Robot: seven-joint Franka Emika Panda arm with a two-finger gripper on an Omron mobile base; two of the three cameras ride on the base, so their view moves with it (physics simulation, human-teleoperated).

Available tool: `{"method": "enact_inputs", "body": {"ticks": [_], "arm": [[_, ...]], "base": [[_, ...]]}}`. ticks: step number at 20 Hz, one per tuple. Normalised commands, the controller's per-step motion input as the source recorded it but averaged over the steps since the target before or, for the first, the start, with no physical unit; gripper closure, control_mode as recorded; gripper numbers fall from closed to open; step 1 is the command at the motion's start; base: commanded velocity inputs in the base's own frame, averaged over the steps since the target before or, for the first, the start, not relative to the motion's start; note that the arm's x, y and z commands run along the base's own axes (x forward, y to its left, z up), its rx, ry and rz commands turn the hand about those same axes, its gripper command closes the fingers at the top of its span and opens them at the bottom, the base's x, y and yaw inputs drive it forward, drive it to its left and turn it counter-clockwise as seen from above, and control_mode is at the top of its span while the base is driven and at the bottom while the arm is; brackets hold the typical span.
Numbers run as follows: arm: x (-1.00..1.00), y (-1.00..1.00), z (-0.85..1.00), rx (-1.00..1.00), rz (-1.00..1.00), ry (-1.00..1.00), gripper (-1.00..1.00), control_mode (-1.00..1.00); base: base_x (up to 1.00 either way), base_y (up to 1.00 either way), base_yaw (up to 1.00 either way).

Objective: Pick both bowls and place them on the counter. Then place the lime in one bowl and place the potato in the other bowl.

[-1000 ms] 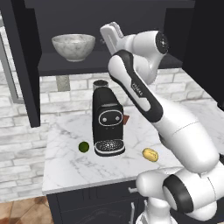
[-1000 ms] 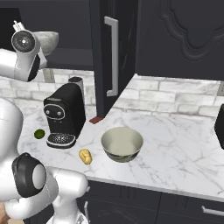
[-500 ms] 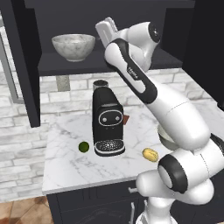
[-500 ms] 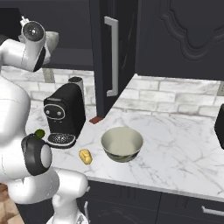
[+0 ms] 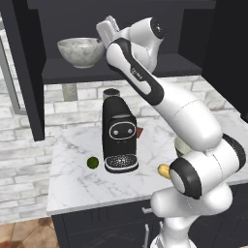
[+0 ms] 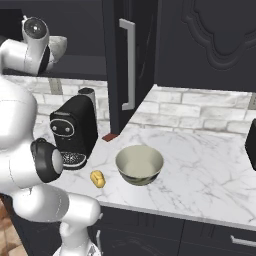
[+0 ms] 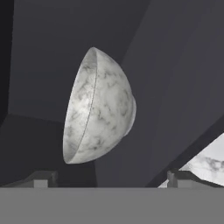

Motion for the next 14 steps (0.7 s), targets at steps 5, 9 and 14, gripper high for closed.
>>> {"method": "enact_inputs", "body": {"ticks": [5,9,14], "arm": [[0.29,0.08,0.00,0.00,0.00,0.00,-1.00,-1.00],[0.29,0.02,-0.04,0.00,0.00,0.00,-1.00,-1.00],[0.28,0.01,-0.10,0.00,0.00,0.00,-1.00,-1.00]], "base": [[0.00,0.00,0.00],[0.00,0.00,0.00],[0.00,0.00,0.00]]}}
